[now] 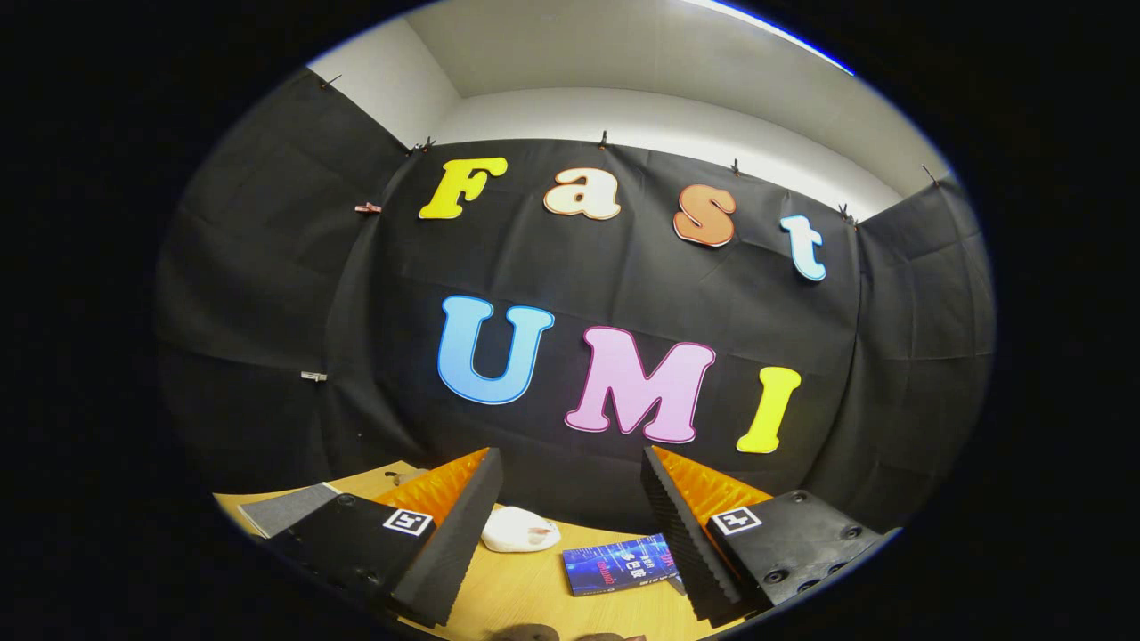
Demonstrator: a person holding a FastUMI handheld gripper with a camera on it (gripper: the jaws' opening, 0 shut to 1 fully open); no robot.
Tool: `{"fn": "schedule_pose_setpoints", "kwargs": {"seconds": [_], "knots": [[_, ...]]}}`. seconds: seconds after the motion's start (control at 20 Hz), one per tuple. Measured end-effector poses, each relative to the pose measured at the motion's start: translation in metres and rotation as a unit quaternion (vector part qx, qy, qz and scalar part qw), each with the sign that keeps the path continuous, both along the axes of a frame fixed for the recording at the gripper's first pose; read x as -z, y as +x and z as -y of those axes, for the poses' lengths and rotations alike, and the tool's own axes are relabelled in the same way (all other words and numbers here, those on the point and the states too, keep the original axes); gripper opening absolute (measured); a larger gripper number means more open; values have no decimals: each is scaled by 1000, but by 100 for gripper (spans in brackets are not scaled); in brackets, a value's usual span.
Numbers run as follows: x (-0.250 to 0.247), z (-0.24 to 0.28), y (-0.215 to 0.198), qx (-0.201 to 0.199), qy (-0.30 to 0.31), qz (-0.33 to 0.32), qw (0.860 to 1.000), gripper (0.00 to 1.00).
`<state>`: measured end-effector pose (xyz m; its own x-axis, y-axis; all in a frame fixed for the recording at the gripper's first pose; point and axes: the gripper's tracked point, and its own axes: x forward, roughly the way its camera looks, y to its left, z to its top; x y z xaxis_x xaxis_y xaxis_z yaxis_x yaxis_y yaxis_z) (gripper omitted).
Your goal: Open the storage box then place both shoes into the box .Put the left shoe in first, then the right shoe, with the right side of both shoes facing outward in a uniform manner.
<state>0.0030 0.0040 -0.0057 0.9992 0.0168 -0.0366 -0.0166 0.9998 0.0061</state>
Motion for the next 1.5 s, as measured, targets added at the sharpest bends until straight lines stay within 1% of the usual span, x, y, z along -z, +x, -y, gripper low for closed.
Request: {"fn": "schedule_pose_setpoints", "kwargs": {"seconds": [0.3, 0.45, 0.6, 0.75, 0.85, 0.95, 1.05, 1.1, 1.15, 1.25, 1.35, 1.4, 1.5], "knots": [[2, -11, 1, -16, 5, -3, 1000, 97], [9, -26, 2, -44, 23, -12, 999, 97], [26, -57, 4, -107, 56, -39, 992, 97], [52, -85, 4, -170, 105, -72, 977, 97], [72, -110, 2, -226, 141, -102, 959, 97], [93, -128, -1, -267, 175, -133, 938, 97], [117, -144, -7, -300, 216, -175, 913, 99], [125, -151, -11, -314, 245, -197, 896, 98], [129, -160, -13, -329, 280, -215, 876, 98], [142, -173, -13, -348, 349, -251, 833, 98], [158, -184, -19, -359, 403, -295, 789, 98], [169, -189, -20, -364, 420, -310, 772, 98], [198, -200, -25, -376, 439, -336, 744, 98]]}}
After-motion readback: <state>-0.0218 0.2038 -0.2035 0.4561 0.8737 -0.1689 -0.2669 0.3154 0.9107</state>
